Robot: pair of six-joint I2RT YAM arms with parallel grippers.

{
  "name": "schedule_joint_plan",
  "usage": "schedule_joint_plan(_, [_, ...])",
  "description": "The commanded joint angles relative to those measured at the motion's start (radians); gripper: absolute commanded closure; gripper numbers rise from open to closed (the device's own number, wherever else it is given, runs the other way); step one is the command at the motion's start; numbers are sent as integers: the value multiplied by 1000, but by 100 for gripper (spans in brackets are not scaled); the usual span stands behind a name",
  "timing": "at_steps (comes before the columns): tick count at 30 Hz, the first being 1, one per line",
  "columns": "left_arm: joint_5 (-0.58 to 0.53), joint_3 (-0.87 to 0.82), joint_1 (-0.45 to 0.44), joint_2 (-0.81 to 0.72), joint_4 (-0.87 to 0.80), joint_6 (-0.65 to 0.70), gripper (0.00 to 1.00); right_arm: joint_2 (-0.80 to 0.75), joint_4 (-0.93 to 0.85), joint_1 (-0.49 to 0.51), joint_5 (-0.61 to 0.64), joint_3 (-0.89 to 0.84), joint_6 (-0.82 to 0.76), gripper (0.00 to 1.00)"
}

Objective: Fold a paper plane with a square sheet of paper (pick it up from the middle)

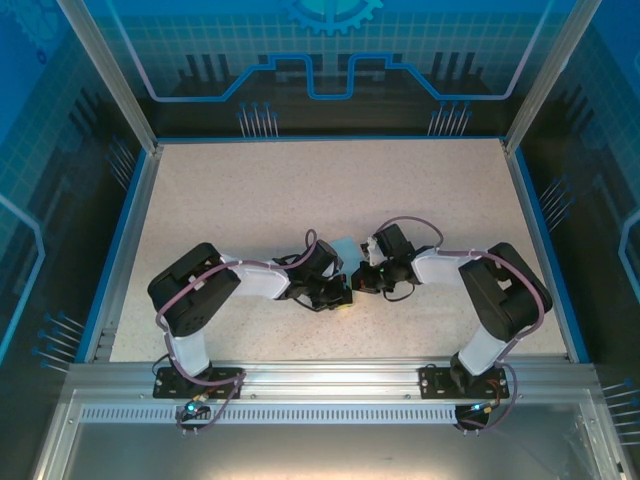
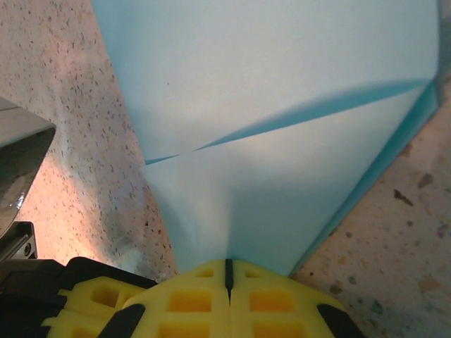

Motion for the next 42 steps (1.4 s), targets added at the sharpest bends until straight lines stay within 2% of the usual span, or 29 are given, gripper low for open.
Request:
schedule_joint_plan(1, [-6, -58, -18, 26, -130, 1, 100, 33, -47, -48, 22, 30, -73, 99])
schedule_joint_plan(9, [0, -75, -22, 27, -140, 8, 100, 74, -50, -138, 29, 75, -110, 98])
schedule_joint_plan(16, [-1, -76, -24, 23, -140, 10, 100, 110, -85, -183, 86, 142, -119, 96])
schedule_joint_plan(21, [-3, -74, -25, 11, -141, 14, 100, 88, -135, -200, 148, 210, -118, 96])
schedule_joint_plan(26, [-8, -66, -25, -30, -161, 24, 99, 4, -152, -196, 141, 219, -107, 93])
schedule_joint_plan(29, [-14, -57, -24, -82, -175, 29, 95, -61, -164, -182, 137, 200, -114, 88])
schedule_joint_plan(35, [-91, -19, -14, -194, -266, 57, 76, -152, -196, -150, 112, 143, -139, 72])
schedule_joint_plan(38, [-134, -26, 10, -229, -258, 49, 66, -171, -190, -146, 67, 105, -129, 63])
schedule_joint_plan(42, [-154, -21, 42, -221, -208, 39, 61, -153, -170, -145, -4, 80, -124, 55])
